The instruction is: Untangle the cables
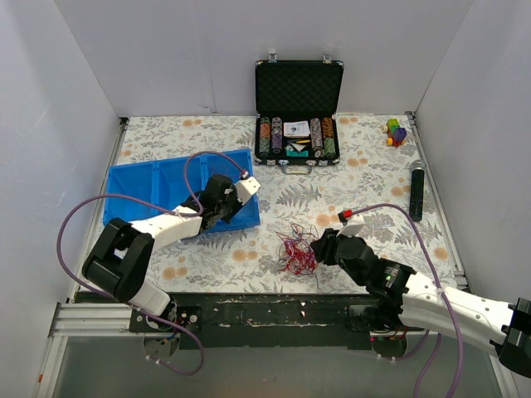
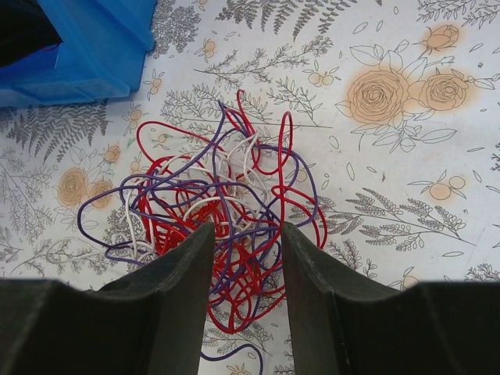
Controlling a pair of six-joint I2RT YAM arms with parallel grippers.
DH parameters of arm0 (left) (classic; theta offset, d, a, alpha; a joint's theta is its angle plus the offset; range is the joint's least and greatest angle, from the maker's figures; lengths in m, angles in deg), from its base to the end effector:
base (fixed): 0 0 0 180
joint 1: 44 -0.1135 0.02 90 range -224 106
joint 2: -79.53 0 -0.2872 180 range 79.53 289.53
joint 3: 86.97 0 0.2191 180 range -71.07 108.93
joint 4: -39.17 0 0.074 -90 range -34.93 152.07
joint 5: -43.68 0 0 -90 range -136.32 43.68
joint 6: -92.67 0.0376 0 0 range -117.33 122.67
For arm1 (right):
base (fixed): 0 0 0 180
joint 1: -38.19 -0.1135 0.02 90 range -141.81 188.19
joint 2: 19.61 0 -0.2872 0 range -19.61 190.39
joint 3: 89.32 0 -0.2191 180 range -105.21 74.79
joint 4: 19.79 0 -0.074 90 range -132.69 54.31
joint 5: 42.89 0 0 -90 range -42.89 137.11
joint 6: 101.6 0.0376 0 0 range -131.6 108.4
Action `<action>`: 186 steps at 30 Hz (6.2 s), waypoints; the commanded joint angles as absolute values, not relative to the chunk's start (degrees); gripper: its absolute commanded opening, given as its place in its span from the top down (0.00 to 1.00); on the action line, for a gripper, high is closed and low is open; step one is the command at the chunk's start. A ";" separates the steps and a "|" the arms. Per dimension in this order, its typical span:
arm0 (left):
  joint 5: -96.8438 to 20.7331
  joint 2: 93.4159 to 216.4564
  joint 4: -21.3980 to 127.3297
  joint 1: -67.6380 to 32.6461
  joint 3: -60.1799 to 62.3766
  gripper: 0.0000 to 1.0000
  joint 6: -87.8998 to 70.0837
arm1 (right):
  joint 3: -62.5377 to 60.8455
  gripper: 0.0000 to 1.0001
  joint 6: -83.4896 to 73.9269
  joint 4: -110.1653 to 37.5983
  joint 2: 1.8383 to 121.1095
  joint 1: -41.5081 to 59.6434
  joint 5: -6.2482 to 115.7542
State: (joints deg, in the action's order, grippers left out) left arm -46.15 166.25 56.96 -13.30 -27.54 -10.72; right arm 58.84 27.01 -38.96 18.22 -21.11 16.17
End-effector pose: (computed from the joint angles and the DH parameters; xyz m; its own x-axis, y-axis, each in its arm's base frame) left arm 0.2382 -0.1416 0.2208 -0.7110 0.1528 -0.6864 0.3574 0.9192 -0.1656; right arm 0.0714 0.0823 0.2216 -0.4816 0.2373 -0.8437 -0.2552 0.8830 0.3940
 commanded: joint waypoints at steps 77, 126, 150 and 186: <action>-8.88 157.76 90.40 1.44 -2.61 1.00 -23.26 | 52.82 0.50 22.41 -16.00 37.60 -20.87 25.93; -38.67 150.45 68.97 1.53 40.97 1.00 1.09 | 53.61 0.99 39.03 -45.44 47.01 -20.87 14.86; -49.66 153.97 38.83 1.53 45.73 1.00 10.40 | 52.11 0.99 39.56 -47.11 46.84 -20.95 15.47; -54.05 155.22 24.40 1.53 44.71 1.00 42.49 | 54.04 0.99 40.00 -44.83 45.35 -20.87 17.32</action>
State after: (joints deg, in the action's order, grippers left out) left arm -48.93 159.87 24.48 1.81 50.77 41.83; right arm 52.18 39.63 -42.45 45.49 -21.00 16.13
